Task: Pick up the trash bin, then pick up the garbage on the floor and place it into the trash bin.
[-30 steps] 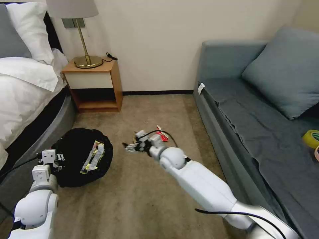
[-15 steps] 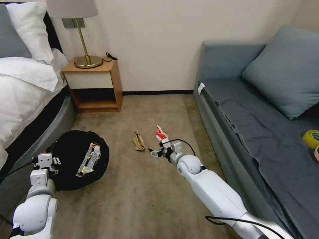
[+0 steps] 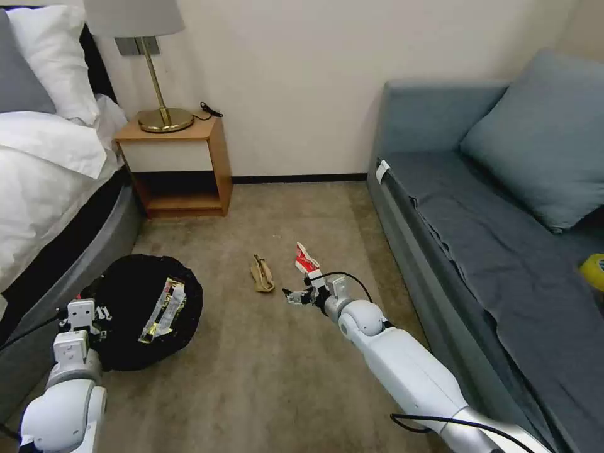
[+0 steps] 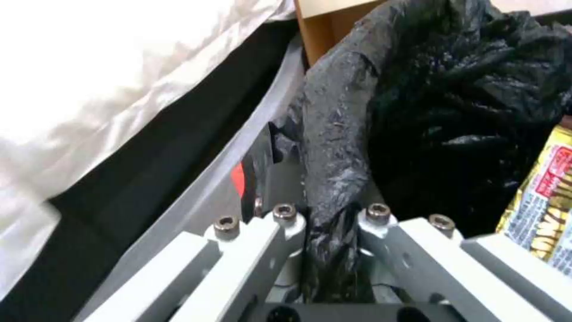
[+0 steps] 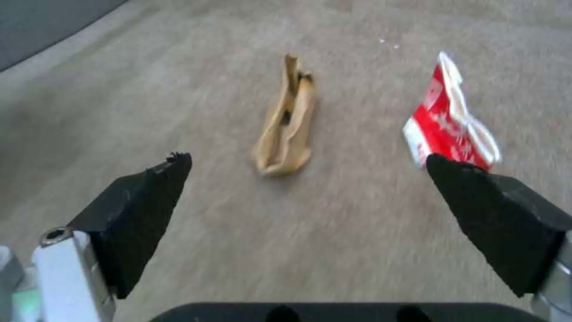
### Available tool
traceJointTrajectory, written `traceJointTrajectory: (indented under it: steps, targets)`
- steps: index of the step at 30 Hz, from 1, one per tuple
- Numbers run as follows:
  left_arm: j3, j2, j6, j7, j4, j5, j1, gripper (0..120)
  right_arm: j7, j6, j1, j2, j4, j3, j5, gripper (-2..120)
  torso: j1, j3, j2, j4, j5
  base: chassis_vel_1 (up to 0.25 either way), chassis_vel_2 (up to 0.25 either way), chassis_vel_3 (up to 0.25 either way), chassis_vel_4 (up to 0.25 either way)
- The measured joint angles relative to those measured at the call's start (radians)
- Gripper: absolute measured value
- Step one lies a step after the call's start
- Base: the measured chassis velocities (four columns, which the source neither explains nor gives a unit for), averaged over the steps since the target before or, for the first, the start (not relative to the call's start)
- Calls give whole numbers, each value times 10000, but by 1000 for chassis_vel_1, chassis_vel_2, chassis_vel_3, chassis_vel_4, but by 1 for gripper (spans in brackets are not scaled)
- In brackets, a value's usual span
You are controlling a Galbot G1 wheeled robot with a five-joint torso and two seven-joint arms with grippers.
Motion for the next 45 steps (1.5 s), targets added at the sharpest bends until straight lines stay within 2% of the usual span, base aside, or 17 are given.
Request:
traceJointTrajectory:
  steps: [14,18,26,33,35,45]
  targets:
    - [159,-47,-37,58,240,129,-178,4,-196,273,99,7,-352,-36,-208,100,0,-1,0,0,0,-204,205,203,-199]
    - [226,-48,-73,73,335,158,-216,4,-762,711,59,-35,-339,-173,-760,100,0,0,0,1,-1,-191,191,201,-187]
    - [246,-21,-75,85,411,167,-282,4,-1213,908,25,-99,21,-594,-1060,100,0,0,-1,0,-1,-212,209,200,-201]
    - [259,-10,-71,98,251,160,-168,4,-1981,1007,21,-417,768,-1506,-1178,100,0,0,0,0,-3,-187,190,197,-180]
    - [261,-7,-67,108,221,152,-136,4,-2259,962,59,-550,1096,-2141,-1269,100,0,0,-1,-1,-2,-138,130,132,-89]
    - [347,-111,-37,107,196,222,-139,4,-2614,482,531,-311,929,-3179,-1217,100,-1,-2,-1,2,-2,-36,31,27,-29]
